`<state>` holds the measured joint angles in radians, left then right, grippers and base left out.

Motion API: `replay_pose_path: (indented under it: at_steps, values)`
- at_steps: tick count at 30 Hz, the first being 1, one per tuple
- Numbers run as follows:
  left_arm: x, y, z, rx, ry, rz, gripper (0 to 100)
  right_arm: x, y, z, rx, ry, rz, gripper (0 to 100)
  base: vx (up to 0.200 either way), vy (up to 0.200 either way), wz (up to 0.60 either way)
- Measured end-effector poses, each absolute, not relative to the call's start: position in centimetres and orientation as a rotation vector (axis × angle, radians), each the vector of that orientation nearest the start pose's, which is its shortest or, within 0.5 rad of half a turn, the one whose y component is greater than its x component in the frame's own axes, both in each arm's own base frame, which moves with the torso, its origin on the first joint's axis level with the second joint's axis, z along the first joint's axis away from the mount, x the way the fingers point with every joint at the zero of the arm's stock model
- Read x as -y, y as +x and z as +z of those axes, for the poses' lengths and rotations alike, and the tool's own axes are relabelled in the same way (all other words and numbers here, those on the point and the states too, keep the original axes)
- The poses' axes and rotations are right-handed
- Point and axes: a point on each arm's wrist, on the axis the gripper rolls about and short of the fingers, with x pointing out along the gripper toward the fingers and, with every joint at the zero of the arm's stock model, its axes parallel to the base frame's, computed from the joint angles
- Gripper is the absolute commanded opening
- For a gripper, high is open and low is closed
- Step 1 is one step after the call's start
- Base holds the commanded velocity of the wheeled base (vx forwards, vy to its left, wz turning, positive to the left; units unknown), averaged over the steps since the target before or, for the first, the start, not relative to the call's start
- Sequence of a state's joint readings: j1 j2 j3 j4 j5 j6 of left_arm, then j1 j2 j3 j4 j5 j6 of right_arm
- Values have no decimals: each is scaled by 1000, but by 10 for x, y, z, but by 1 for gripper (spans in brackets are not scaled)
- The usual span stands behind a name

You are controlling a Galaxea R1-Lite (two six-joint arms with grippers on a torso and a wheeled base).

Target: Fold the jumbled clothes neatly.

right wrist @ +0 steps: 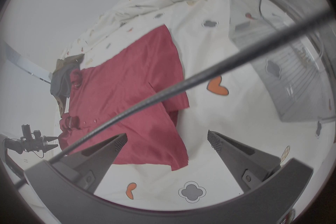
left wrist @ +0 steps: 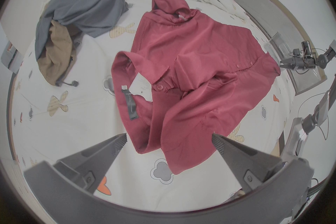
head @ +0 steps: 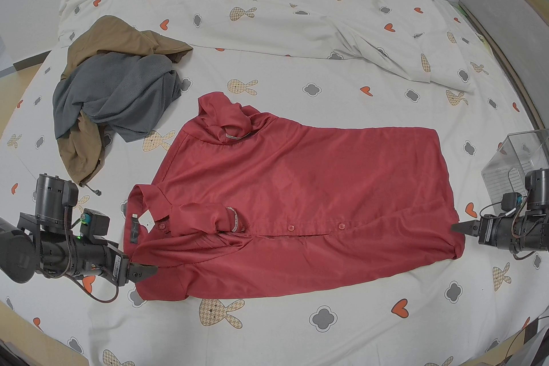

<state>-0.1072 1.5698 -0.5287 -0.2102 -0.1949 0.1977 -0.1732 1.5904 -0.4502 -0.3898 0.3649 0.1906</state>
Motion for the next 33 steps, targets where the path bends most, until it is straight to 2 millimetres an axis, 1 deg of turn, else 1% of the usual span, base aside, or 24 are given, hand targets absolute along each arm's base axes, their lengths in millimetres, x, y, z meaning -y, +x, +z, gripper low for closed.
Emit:
replay_pose_path:
  at_steps: [3,5,7,10,12,16,19,23,29,33]
  values:
    - [27,216,120,-764,152,-356,100,27,219,113,-703,370,129,100,0,0,0]
    - [26,215,129,-721,152,-348,100,23,219,119,-680,358,152,100,0,0,0]
    - [25,217,137,-686,147,-349,100,18,221,124,-663,346,175,100,0,0,0]
    - [26,222,140,-668,136,-369,100,17,224,127,-653,341,186,100,0,0,0]
    - [27,229,139,-661,123,-402,100,17,230,127,-653,340,190,100,0,0,0]
    - [31,245,135,-645,99,-470,100,18,248,127,-654,336,195,100,0,0,0]
    - [34,257,129,-640,92,-497,100,18,265,127,-647,330,204,100,0,0,0]
    - [37,266,123,-652,91,-510,100,14,279,124,-657,326,219,100,0,0,0]
    - [43,272,119,-662,96,-529,100,11,288,115,-688,327,225,100,0,0,0]
    - [50,275,120,-659,103,-554,100,6,291,110,-708,324,237,100,0,0,0]
